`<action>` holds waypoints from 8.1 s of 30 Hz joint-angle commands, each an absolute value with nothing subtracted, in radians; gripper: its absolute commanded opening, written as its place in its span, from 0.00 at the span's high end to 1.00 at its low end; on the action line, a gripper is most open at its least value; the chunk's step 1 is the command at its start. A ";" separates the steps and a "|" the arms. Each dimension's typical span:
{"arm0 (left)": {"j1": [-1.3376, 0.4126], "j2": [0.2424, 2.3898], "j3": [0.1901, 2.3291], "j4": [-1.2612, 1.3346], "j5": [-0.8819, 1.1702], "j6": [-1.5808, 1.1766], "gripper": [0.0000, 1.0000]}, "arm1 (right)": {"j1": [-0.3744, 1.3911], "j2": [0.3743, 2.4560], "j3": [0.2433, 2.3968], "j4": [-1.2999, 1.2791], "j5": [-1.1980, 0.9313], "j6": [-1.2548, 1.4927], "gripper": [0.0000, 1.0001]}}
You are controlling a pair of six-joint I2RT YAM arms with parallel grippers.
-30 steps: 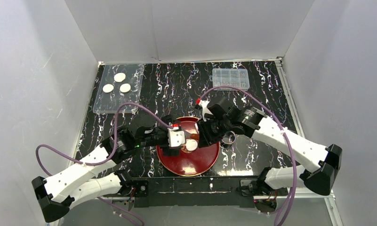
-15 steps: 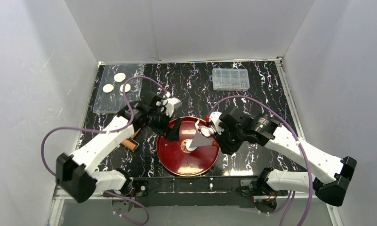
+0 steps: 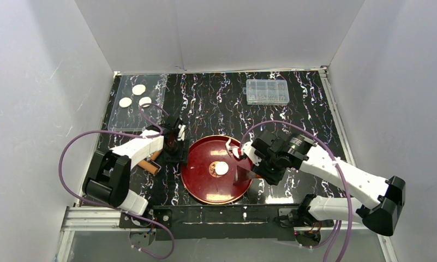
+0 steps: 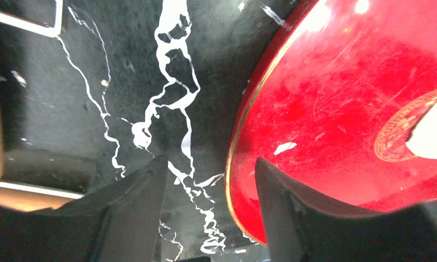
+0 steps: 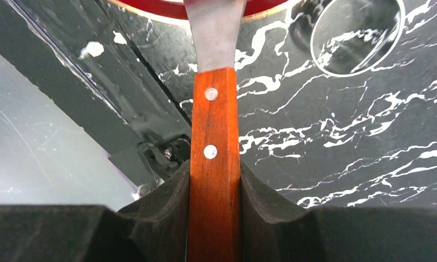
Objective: Roll out the dumpling wrappers from the dough
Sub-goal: Scoop the dumpling wrapper from the work surface.
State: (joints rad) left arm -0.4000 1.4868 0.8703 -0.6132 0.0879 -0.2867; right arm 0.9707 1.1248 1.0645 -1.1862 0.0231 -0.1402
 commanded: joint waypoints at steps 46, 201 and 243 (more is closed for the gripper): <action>-0.315 1.422 0.703 -0.482 0.164 -0.426 1.00 | 0.892 1.171 1.160 -1.174 0.155 0.545 0.99; -0.305 1.413 0.716 -0.483 0.218 -0.396 1.00 | 1.167 1.256 0.876 -0.898 0.049 0.646 0.99; -0.302 1.385 0.703 -0.471 0.246 -0.400 1.00 | 1.064 1.291 0.773 -0.635 -0.072 0.865 0.99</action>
State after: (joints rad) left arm -0.3000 1.4227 0.7155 -0.4313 0.2234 -0.4225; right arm 1.0977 1.2785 0.7704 -0.6655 -0.1028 0.8906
